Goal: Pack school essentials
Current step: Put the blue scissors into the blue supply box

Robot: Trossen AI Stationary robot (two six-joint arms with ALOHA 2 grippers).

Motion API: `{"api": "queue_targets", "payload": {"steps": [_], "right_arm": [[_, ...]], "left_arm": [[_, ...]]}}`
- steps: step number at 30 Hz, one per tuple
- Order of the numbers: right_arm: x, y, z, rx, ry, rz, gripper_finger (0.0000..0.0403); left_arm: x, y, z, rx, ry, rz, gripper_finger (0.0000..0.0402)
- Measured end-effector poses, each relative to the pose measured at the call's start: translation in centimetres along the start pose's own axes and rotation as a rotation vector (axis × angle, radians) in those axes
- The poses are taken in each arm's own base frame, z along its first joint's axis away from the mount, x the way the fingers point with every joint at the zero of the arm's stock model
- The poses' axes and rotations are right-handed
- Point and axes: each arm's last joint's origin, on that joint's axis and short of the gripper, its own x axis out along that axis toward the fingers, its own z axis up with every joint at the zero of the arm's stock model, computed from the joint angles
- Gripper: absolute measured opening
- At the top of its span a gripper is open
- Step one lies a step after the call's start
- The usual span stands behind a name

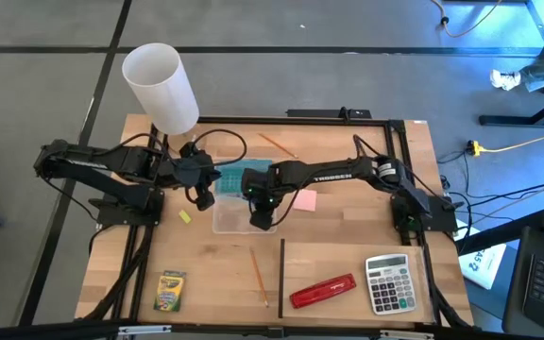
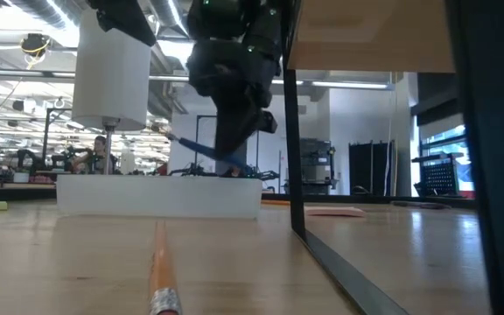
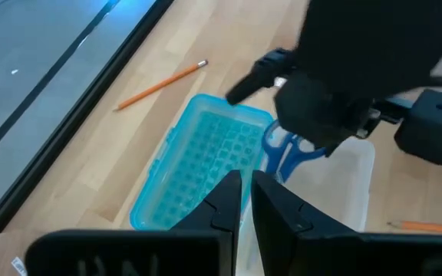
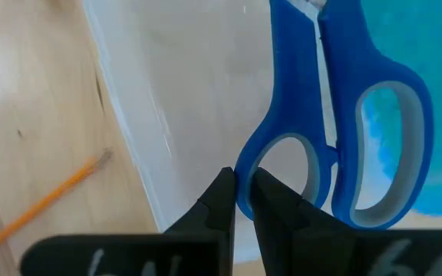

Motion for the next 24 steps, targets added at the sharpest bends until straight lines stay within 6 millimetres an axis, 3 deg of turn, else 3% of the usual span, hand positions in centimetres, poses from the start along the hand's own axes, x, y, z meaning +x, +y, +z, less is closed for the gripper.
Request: {"api": "queue_targets", "payload": {"steps": [5,24], "right_arm": [[1.2,0.3,-0.4,-0.006,0.035,-0.006,0.0036],[1.7,0.8,-0.8,0.028,0.039,-0.015,0.0036]], "left_arm": [[0.0,0.0,0.0,0.0,0.0,0.0,0.0027],[0.0,0.0,0.0,0.016,0.003,-0.005,0.0028]]}}
